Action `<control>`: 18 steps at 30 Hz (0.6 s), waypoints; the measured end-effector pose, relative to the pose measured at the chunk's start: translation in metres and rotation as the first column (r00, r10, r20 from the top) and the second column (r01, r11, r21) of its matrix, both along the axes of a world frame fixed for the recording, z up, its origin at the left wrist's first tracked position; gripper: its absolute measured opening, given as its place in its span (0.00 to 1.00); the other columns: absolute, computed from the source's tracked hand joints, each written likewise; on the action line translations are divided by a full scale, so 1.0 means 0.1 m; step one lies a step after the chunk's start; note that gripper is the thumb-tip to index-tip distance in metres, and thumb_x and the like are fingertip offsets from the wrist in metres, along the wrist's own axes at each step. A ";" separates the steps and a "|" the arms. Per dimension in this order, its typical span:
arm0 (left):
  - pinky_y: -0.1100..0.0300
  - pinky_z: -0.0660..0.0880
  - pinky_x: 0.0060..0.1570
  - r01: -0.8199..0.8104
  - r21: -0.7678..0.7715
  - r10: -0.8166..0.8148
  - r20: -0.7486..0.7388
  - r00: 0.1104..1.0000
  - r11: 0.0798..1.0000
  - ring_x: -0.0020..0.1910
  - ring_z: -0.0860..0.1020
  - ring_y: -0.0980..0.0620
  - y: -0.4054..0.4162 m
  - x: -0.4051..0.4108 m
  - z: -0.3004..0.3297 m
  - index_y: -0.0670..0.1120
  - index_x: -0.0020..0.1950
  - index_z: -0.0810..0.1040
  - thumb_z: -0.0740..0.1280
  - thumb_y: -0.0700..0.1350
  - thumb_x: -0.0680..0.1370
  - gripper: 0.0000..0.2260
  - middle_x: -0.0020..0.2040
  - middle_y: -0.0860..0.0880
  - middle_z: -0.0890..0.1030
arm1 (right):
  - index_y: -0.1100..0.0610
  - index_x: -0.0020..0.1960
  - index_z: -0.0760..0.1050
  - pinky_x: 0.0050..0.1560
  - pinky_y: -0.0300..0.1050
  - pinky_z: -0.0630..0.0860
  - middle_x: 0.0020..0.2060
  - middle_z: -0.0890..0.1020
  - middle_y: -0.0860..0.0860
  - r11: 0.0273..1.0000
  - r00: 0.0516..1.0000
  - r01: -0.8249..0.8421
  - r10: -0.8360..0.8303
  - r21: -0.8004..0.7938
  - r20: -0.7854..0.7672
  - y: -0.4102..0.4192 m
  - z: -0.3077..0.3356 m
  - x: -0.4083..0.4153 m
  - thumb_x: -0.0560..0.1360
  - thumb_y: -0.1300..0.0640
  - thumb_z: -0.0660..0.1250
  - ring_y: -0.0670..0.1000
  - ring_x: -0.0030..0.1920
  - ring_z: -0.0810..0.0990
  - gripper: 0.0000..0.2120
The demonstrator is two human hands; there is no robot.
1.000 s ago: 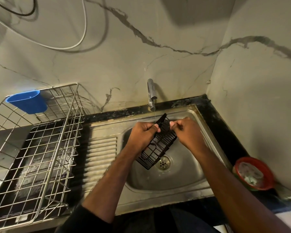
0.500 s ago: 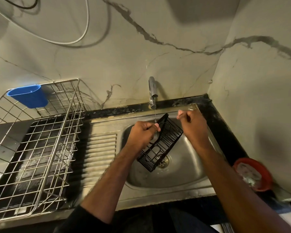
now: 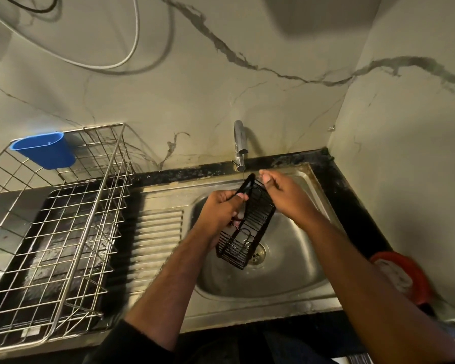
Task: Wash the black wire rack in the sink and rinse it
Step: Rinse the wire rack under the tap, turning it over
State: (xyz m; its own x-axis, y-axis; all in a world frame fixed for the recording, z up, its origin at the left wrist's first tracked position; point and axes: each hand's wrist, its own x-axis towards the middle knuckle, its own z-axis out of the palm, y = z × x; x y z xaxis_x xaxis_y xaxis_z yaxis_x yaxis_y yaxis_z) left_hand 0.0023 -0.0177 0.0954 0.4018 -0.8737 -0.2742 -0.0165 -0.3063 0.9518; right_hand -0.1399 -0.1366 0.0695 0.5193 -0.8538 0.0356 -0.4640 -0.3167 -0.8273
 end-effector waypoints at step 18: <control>0.68 0.60 0.19 -0.357 0.233 0.423 -0.400 0.813 0.905 0.28 0.83 0.49 -0.28 0.28 -0.12 0.46 0.59 0.75 0.51 0.45 0.88 0.13 0.25 0.53 0.70 | 0.63 0.52 0.78 0.52 0.43 0.78 0.48 0.83 0.58 0.434 0.651 -0.173 -0.624 0.884 0.433 -0.56 -0.21 0.87 0.86 0.54 0.52 0.53 0.53 0.82 0.19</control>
State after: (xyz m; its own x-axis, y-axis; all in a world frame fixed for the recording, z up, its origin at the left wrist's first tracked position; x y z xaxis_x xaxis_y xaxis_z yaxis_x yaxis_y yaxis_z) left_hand 0.0302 -0.0454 0.0829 0.5120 -0.6076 -0.6072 0.5340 -0.3285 0.7791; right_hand -0.0529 -0.1922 0.0481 0.4589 -0.7174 -0.5241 0.3644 0.6900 -0.6253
